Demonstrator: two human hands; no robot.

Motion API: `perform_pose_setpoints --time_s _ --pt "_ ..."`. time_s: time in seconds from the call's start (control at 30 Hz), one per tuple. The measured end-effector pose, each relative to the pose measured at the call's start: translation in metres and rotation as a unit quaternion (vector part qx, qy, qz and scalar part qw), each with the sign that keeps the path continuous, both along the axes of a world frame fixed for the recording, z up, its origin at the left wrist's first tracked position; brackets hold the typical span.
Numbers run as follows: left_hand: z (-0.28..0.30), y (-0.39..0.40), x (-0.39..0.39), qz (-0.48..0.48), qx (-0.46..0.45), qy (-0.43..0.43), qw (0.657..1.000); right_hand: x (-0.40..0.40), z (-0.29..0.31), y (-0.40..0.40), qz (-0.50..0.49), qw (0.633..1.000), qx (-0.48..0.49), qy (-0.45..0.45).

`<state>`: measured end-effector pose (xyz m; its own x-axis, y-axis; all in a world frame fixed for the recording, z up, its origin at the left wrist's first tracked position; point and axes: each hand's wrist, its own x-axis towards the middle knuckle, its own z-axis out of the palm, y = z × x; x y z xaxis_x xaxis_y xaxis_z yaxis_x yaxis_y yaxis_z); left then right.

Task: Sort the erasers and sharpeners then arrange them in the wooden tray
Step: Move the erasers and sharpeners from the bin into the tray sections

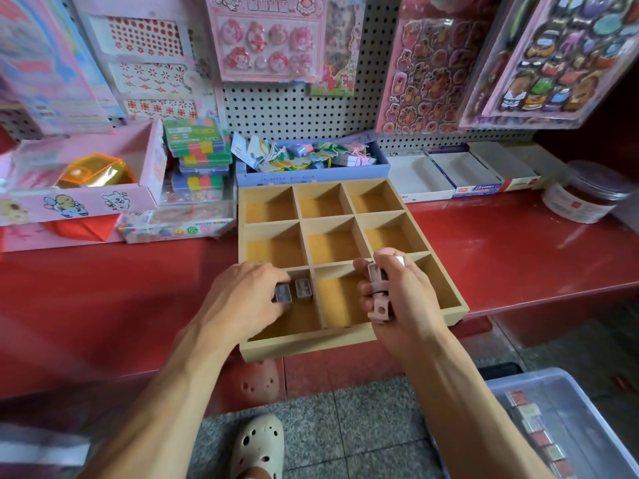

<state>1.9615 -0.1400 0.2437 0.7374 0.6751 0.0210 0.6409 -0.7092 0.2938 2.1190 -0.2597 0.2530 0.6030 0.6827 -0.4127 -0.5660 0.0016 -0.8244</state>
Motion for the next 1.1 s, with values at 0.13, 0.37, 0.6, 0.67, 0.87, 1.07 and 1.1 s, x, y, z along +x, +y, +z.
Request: perform_pose_setpoints --time_s 0.13,0.37,0.6,0.67,0.87,1.07,1.1 --pt "-0.001 0.002 -0.005 0.022 0.012 -0.021 0.999 -0.002 0.000 0.001 0.002 1.000 -0.005 0.000" --pt "-0.008 0.002 0.000 0.023 0.067 -0.001 0.997 -0.004 0.000 0.005 -0.005 1.000 -0.004 0.009" --pt "-0.011 -0.004 0.009 -0.009 0.087 -0.014 0.996 -0.010 0.002 0.014 0.004 1.000 -0.007 0.018" --pt "-0.012 -0.003 0.009 -0.014 0.079 -0.012 0.997 -0.012 0.001 0.016 0.006 1.000 -0.009 0.018" --pt "0.002 -0.009 0.008 -0.024 -0.045 -0.220 0.974 -0.013 -0.003 0.024 0.013 1.000 -0.014 0.021" --pt "0.011 -0.024 0.021 -0.086 -0.198 -0.296 0.930 -0.016 -0.005 0.037 0.017 0.999 0.005 0.028" --pt "0.009 -0.024 0.023 -0.082 -0.202 -0.296 0.930 -0.017 -0.006 0.040 0.020 0.999 0.007 0.028"
